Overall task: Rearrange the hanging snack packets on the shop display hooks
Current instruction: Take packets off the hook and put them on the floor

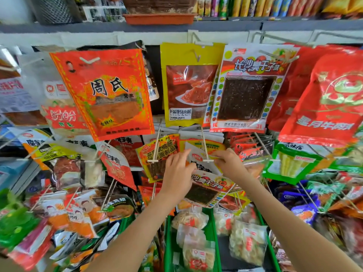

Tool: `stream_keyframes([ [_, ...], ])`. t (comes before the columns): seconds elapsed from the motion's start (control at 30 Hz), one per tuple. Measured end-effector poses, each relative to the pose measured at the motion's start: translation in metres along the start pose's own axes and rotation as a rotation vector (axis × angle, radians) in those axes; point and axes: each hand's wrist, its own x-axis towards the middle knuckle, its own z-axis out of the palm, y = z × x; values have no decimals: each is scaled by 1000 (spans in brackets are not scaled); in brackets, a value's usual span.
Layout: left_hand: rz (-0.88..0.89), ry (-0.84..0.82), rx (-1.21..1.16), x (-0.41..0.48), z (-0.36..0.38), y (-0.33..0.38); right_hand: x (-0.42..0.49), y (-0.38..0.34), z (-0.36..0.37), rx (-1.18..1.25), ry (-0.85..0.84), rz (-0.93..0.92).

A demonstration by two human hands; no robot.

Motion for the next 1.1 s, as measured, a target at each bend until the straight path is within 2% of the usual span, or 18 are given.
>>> stream_keyframes([
  [0.17, 103, 41, 24, 4, 15, 4, -21, -6, -21, 44, -65, -58],
  [0.3, 115, 73, -5, 2, 18, 7, -34, -12, -27, -13, -203, -103],
  [0.47, 176, -57, -88, -10, 19, 1, -36, 0, -18, 70, -258, -1],
  [0.57, 139, -141, -102, -16, 18, -3, -25, -1, -12, 299, -97, 68],
  [0.63, 134, -156, -112, -20, 19, -8, -13, -5, -11, 337, 13, 91],
  [0.8, 117, -180, -68, -29, 15, -20, 22, -11, -3, 268, -51, 31],
  [0.9, 111, -118, -30, -33, 9, -27, 39, -8, 8, 140, -115, 48],
  [0.97, 100, -85, -51, -38, 10, -31, 49, -7, 15, 44, -61, 46],
  [1.1, 81, -172, 14, -44, 10, -37, 60, -4, 27, -89, 72, -5],
])
